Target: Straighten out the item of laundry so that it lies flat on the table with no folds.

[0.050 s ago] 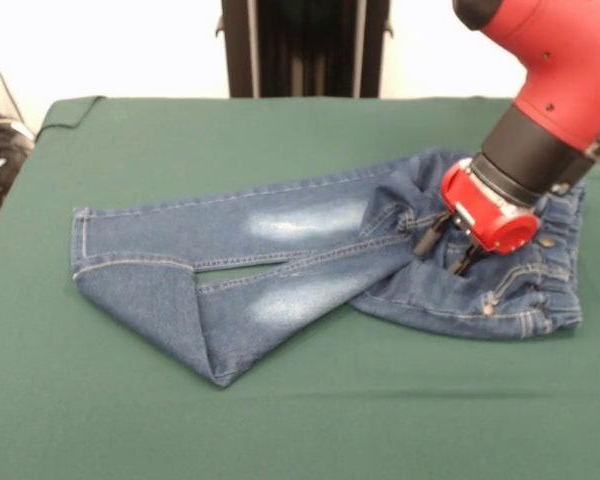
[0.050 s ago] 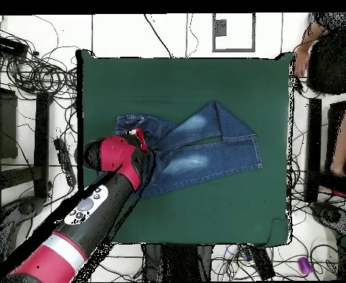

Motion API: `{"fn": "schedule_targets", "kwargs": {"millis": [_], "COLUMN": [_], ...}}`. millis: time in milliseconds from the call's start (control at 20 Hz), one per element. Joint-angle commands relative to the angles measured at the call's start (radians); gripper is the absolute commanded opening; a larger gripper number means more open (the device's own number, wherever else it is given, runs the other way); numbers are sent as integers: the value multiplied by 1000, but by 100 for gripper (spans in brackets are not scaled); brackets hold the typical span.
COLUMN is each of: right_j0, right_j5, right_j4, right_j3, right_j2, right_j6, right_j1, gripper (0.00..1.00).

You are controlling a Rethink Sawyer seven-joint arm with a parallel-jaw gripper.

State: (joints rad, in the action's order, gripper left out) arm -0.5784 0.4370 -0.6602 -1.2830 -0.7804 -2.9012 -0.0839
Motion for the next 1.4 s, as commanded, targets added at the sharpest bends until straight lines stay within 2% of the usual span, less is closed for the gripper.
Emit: {"fn": "schedule_targets", "kwargs": {"millis": [50,250,300,400,550,650,850,1000,1200,1400], "right_j0": [-29,-2,20,79,154,206,362,526,689,774], "right_j5": [-241,-279,-290,-388,-528,-551,-412,-405,-447,-512], "right_j4": [-167,-125,-97,-15,107,166,241,356,514,682], "right_j3": [169,138,116,70,49,3,-202,-350,-447,-452], "right_j2": [273,343,388,495,615,696,890,1062,1224,1307], "right_j6": [-277,-205,-160,-87,-97,-103,16,98,123,115], "right_j1": [-128,-89,-62,-13,25,74,243,329,349,320], "gripper": [100,100,100,100,100,100,100,100,100,100]}}
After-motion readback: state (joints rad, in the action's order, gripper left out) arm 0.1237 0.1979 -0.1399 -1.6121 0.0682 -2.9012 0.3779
